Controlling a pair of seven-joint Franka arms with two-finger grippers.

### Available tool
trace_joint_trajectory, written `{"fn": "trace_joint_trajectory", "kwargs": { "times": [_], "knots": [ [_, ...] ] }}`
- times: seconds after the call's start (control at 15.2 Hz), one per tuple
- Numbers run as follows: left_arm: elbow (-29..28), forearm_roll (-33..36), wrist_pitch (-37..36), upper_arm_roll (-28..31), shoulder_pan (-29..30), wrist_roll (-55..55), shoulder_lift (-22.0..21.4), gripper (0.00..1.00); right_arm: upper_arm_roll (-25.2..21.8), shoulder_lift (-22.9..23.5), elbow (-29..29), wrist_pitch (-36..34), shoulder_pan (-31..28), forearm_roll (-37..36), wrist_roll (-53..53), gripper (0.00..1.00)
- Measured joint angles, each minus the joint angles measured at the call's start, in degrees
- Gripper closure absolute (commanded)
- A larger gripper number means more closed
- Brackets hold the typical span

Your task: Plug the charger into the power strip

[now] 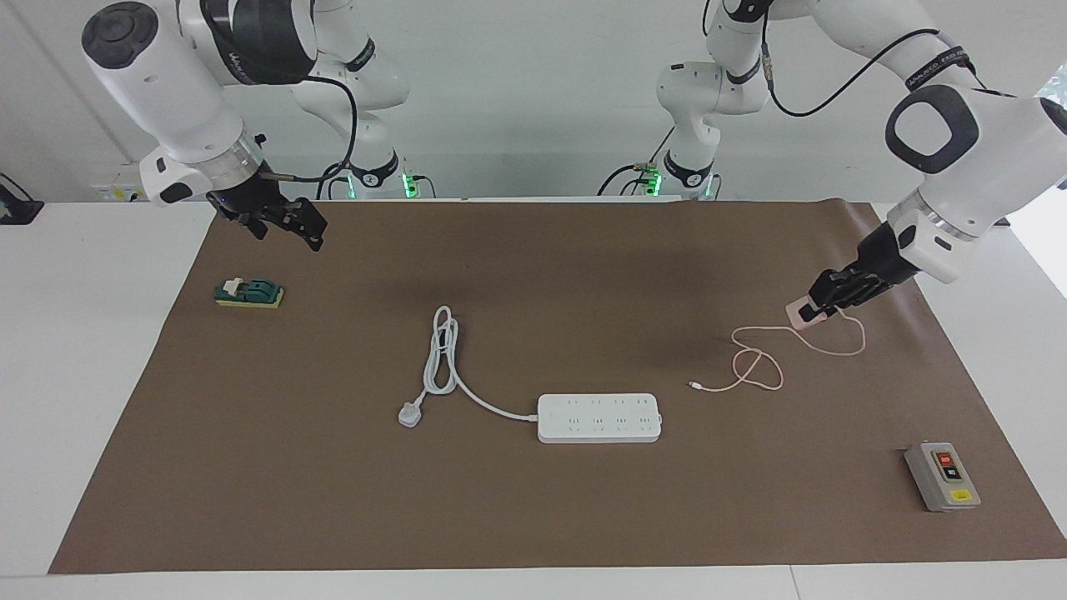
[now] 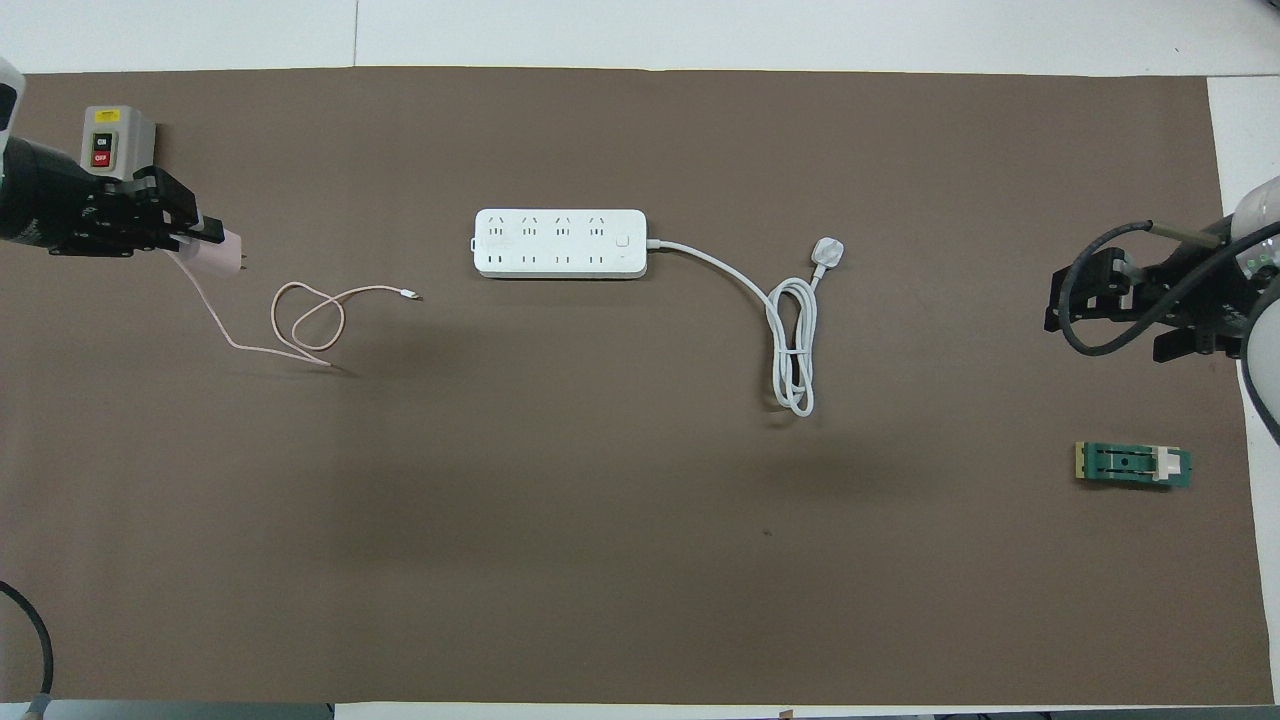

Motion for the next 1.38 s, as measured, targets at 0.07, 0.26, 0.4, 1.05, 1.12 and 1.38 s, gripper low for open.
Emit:
{"fn": "trace_joint_trajectory", "kwargs": {
  "times": [0.07,0.26,0.4,1.05,1.12,1.38],
  "knots": [
    [0.0,1.8,0.0,0.0,-1.1,-1.7,0.0,1.0,0.0,-0.2,-0.3,0.0,0.0,0.0,0.0,0.0],
    [0.0,4.2,0.1,-0.1,-3.9,-6.7,0.0,1.0,0.0,-0.5,-0.7,0.8,0.0,0.0,0.0,0.0],
    [0.0,4.5,0.0,-0.2,-4.9,-9.3,0.0,1.0,0.0,-0.6,-0.8,1.4,-0.1,0.0,0.0,0.0],
    [0.0,13.4,-2.5,-0.2,-8.2,-22.9,0.0,1.0,-0.9,-0.6,-1.3,1.8,-1.5,-2.0,-5.4,0.0],
    [0.1,13.4,-1.9,-0.2,-8.2,-27.6,0.0,1.0,-0.8,-0.6,-1.3,1.8,-1.4,-2.0,-5.7,0.0],
    [0.1,13.6,1.9,-0.2,-8.4,-44.5,0.0,1.0,-0.2,-0.4,-1.2,2.7,-1.3,-2.0,-7.4,0.0]
  ]
}}
